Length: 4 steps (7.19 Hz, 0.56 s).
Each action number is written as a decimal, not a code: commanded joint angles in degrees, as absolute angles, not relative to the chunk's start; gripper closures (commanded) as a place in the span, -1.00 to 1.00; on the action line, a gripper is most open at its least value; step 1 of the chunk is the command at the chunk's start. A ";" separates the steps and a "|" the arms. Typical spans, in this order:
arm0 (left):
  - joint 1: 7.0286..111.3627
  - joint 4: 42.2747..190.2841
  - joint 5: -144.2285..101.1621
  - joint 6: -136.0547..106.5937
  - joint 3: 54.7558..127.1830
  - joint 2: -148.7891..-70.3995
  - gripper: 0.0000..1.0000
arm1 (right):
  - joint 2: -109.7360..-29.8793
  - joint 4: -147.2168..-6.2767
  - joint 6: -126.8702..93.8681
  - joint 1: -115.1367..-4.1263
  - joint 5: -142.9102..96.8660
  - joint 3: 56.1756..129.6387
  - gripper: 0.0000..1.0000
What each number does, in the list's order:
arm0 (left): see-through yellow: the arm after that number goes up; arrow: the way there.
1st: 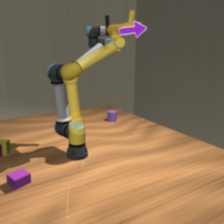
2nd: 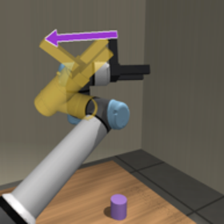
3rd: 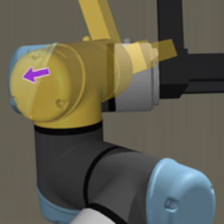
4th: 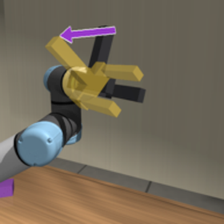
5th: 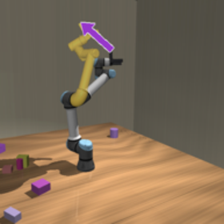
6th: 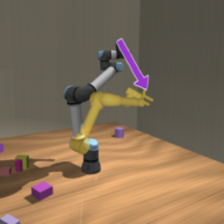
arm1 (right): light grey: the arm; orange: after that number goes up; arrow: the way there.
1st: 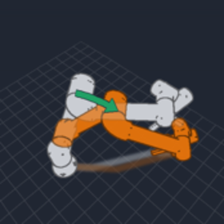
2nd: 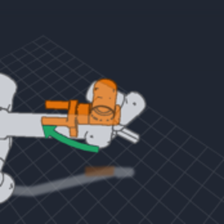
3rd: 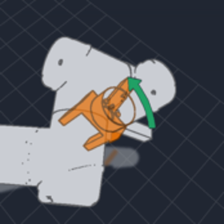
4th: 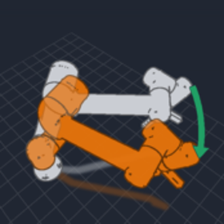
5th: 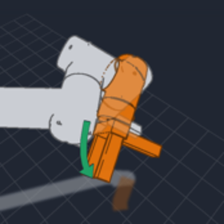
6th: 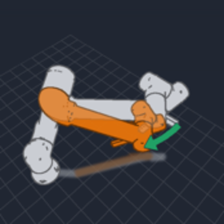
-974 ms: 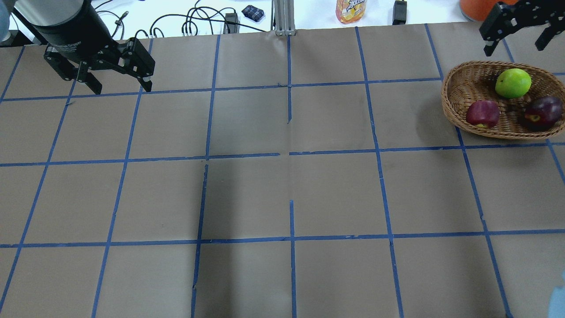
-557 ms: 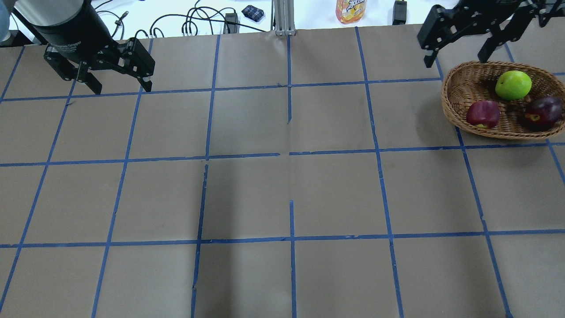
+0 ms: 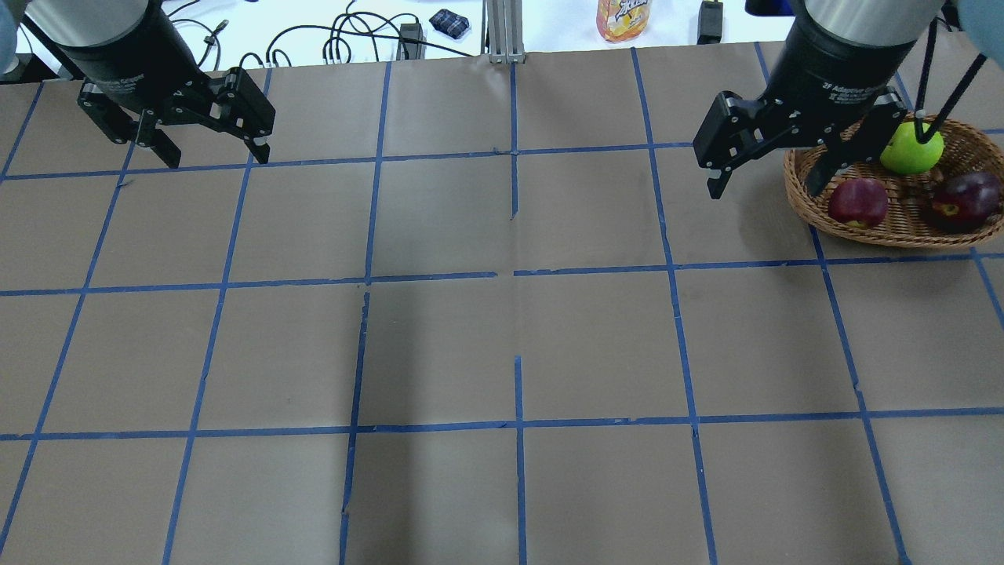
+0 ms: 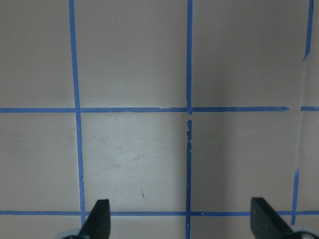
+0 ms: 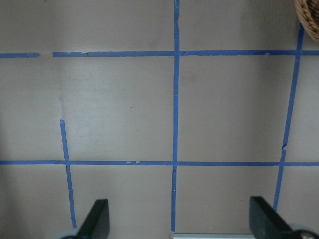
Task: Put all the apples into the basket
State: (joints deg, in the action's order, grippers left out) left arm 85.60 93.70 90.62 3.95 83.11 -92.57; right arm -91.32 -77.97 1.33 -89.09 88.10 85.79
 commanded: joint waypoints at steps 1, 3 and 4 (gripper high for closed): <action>85.61 93.69 90.70 3.96 83.14 -92.55 -1.00 | -91.50 -78.13 1.23 -89.12 88.33 87.18 -1.00; 85.61 93.69 90.62 3.96 83.14 -92.55 -1.00 | -91.58 -78.22 1.32 -89.12 88.41 88.94 -1.00; 85.61 93.60 90.88 3.96 83.14 -92.81 -1.00 | -91.58 -78.31 1.32 -89.12 88.50 89.38 -1.00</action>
State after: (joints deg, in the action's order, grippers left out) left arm 85.61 93.67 90.71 3.95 83.14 -92.60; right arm -91.59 -78.23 1.29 -89.12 88.34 88.59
